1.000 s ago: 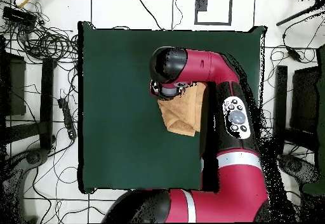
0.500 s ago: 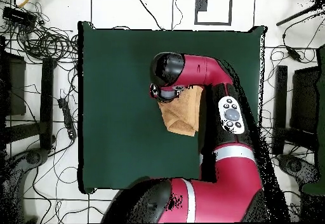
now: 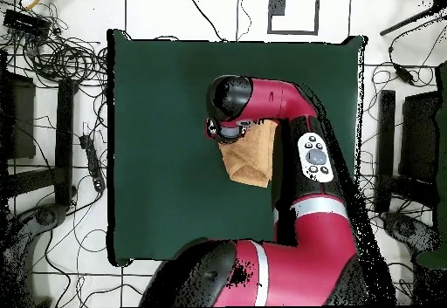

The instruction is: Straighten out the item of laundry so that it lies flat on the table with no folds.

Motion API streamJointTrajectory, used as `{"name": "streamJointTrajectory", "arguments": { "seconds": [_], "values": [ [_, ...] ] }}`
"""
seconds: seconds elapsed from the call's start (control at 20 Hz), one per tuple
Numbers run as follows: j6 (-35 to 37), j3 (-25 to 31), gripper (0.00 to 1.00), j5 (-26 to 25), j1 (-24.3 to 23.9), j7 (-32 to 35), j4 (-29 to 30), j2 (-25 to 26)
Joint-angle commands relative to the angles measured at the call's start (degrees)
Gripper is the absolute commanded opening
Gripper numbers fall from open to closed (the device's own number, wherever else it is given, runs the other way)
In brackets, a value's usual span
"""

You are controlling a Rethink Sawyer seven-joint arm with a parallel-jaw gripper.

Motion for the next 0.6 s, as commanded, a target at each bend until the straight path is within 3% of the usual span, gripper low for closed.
{"name": "streamJointTrajectory", "arguments": {
  "seconds": [0.05, 0.6],
  "values": [
    [-2.36, 2.29, 1.0, -1.98, 1.98, 0.59, 0.28, 3.6],
    [-0.79, 1.52, 1.0, -3.34, 2.26, -1.16, -2.88, 5.59]
  ]
}}
